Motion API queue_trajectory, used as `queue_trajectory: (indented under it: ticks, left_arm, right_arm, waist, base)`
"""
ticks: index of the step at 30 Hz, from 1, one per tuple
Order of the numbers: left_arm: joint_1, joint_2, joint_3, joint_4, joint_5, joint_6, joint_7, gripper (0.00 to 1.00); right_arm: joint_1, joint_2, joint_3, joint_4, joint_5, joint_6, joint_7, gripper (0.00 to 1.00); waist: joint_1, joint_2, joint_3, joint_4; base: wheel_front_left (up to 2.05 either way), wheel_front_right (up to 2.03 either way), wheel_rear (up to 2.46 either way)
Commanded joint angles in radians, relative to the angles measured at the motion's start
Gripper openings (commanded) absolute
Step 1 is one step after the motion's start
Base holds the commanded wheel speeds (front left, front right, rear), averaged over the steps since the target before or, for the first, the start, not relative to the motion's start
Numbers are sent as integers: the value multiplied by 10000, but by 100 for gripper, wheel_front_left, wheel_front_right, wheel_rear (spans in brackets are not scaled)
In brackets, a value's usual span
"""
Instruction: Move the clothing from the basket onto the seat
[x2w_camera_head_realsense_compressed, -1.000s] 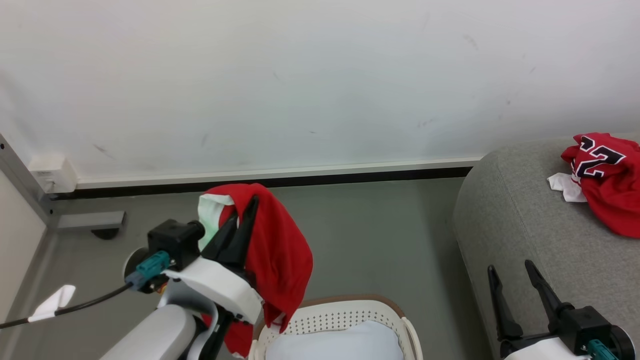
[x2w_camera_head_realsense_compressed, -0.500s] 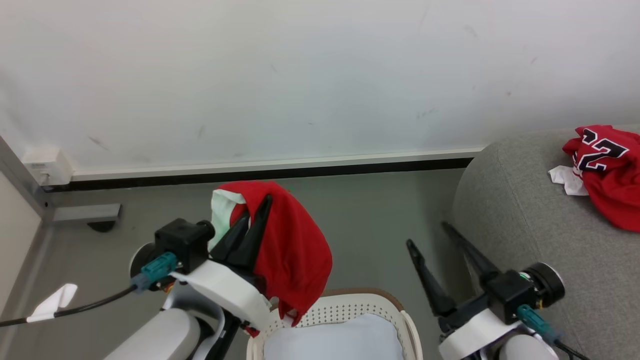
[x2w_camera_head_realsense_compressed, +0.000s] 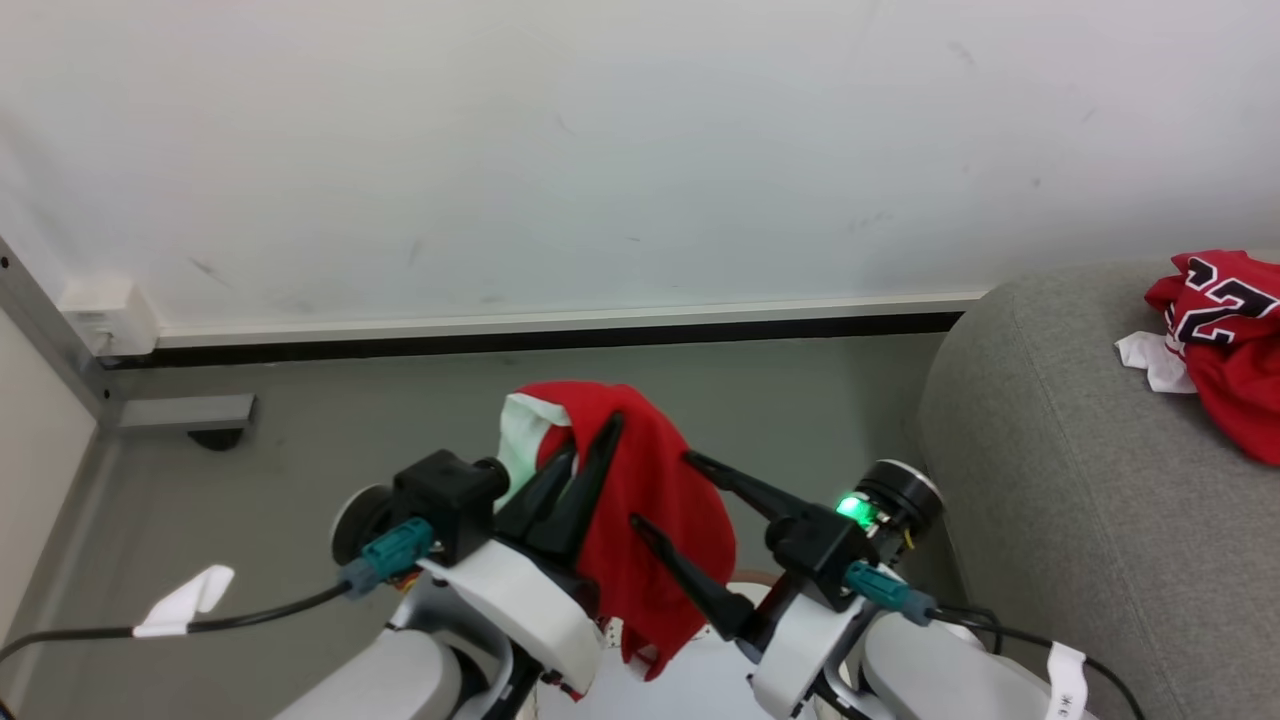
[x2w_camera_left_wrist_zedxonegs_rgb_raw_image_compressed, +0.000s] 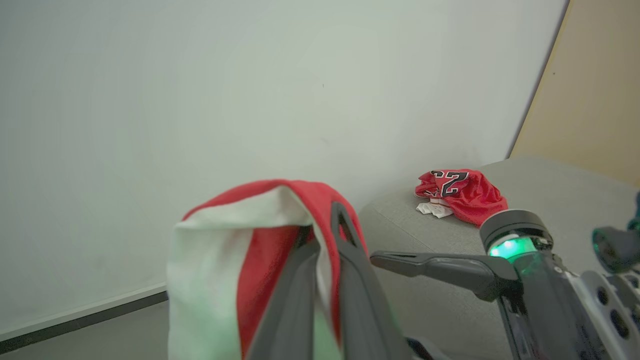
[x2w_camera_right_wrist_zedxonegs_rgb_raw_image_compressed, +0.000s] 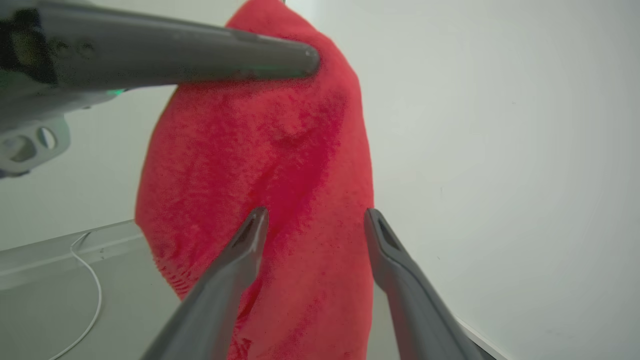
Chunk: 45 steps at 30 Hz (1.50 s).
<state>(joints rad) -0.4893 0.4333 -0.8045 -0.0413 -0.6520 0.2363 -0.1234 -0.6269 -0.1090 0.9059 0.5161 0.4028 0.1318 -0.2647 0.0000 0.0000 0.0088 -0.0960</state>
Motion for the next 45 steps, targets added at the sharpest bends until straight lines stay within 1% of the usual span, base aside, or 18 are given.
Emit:
queue_trajectory:
  ticks: [1,6,10,11,12,13,15,19,20,21,22,23,24,26,34,40,45]
  left_arm:
    - [-129,-67,-79,-50,69,-46,54,0]
    - [-223,-262,-340,-236,150,-134,146,0]
    - [-265,-273,-501,-389,212,-172,238,0]
    - [-271,-276,-530,-422,215,-184,270,0]
    - [-277,-284,-561,-455,218,-193,296,0]
    - [-283,-291,-582,-483,215,-202,310,0]
    - [-295,-295,-606,-522,200,-201,339,0]
    - [-270,-190,-586,-520,178,-179,361,0]
    - [-262,-176,-587,-512,193,-173,348,2]
    - [-250,-164,-591,-503,205,-158,337,10]
    - [-236,-148,-593,-493,222,-148,318,29]
    - [-220,-133,-595,-477,227,-128,296,44]
    - [-220,-133,-595,-477,227,-128,296,44]
    - [-181,-103,-600,-420,245,-98,267,100]
    - [-21,-145,-638,-239,267,-25,102,100]
    - [-12,-258,-729,-50,296,-67,-8,100]
    - [-60,-349,-838,130,342,-124,-96,100]
  right_arm:
    - [-301,58,279,251,196,-24,8,100]
    - [-690,194,509,1074,332,-24,7,100]
    - [-689,315,710,1622,564,-22,7,100]
    - [-665,329,808,1799,647,-22,8,91]
    - [-662,352,893,1941,764,-22,8,44]
    - [-659,379,969,2053,919,-24,7,0]
    - [-697,445,1170,2182,1268,-22,8,0]
    - [-923,473,1083,2073,1578,-22,7,0]
    - [-932,476,1037,2042,1624,-22,7,0]
    - [-912,461,972,2009,1672,-22,7,0]
    - [-890,444,891,1964,1730,-22,7,0]
    - [-873,408,808,1923,1772,-22,7,0]
    - [-873,408,808,1923,1772,-22,7,0]
    - [-862,322,597,1772,1800,-22,5,0]
    - [-757,-176,-1116,882,1470,-22,4,0]
    - [-610,-638,-2489,185,974,-22,5,0]
    - [-323,-1035,-3291,-280,668,-22,5,0]
  waist:
    - [0,0,0,67]
    - [0,0,-11,229]
    - [0,0,-35,323]
    - [0,0,-38,338]
    - [0,0,-41,352]
    - [0,0,-45,365]
    - [0,0,-49,382]
    - [0,0,-33,335]
    - [0,0,-29,320]
    - [0,0,-26,305]
    - [0,0,-20,288]
    - [0,0,-11,268]
    - [0,0,-11,268]
    - [0,0,18,213]
    - [0,0,272,-198]
    - [0,0,504,-813]
    - [0,0,631,-1428]
  base:
    - [0,0,0]
    - [0,0,0]
    - [0,0,0]
    - [0,0,0]
    - [0,0,0]
    - [0,0,0]
    - [0,0,0]
    - [0,0,0]
    - [0,0,0]
    - [0,0,0]
    - [0,0,0]
    - [0,0,0]
    - [0,0,0]
    - [0,0,0]
    - [0,0,0]
    - [0,0,0]
    - [0,0,0]
